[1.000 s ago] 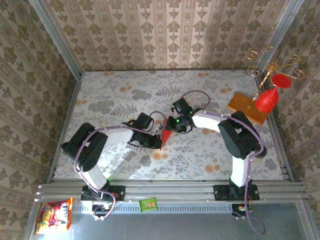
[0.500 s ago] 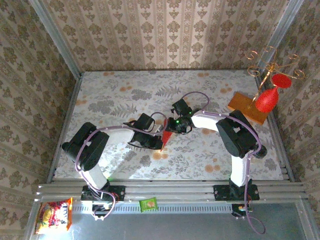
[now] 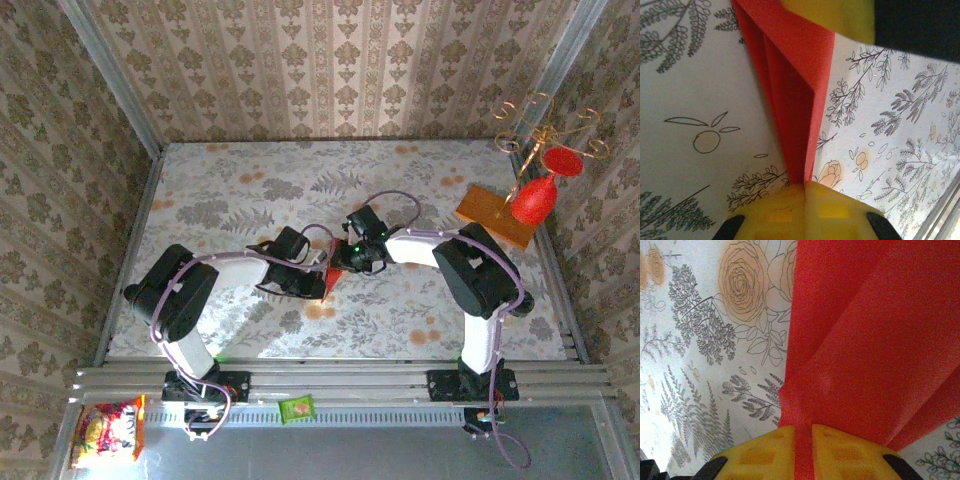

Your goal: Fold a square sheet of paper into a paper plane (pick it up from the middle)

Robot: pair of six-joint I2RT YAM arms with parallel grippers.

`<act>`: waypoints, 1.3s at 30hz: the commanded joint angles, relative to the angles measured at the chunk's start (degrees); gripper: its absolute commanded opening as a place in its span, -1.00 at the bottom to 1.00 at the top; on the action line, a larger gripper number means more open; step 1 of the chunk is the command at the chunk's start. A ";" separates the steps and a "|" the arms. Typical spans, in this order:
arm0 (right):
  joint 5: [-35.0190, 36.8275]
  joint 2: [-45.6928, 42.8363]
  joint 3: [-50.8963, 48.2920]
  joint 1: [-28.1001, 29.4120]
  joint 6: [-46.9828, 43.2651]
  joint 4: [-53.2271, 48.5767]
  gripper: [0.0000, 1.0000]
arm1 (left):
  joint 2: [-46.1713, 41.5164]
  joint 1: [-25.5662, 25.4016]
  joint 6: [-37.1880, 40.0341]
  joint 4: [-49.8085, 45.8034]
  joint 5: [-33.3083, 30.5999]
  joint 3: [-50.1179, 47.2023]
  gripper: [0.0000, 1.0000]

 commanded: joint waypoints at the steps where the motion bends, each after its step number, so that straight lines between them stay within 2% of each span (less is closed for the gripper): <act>1: -3.43 -1.97 -2.09 1.47 2.36 1.66 -0.63 | 1.10 -0.40 -0.95 -0.61 -2.61 -0.58 -0.96; 6: -3.34 -3.01 -2.87 2.23 3.32 2.66 -0.63 | 0.99 -0.20 -1.11 -0.65 -2.51 -0.59 -0.96; 13: 4.11 -7.85 -3.41 1.79 2.32 0.71 -0.54 | 0.75 -0.20 -0.99 -0.65 -2.25 -0.79 -0.96; 20: 4.35 -10.92 -7.44 1.75 3.53 4.29 -0.54 | 0.57 -0.12 -1.04 -0.48 -2.33 -0.89 -0.96; 24: 2.09 -9.60 -9.07 3.14 4.37 5.95 -0.63 | 0.66 -0.09 -1.13 -0.22 -2.00 -0.74 -0.96; 30: -0.35 -6.52 -9.76 4.42 6.38 10.58 -0.65 | 0.35 0.08 -1.35 -0.21 -1.72 -0.95 -0.96; 39: 0.67 -3.00 -8.42 4.36 6.71 10.47 -0.65 | 0.08 0.34 -2.10 0.14 -0.30 -1.25 -0.94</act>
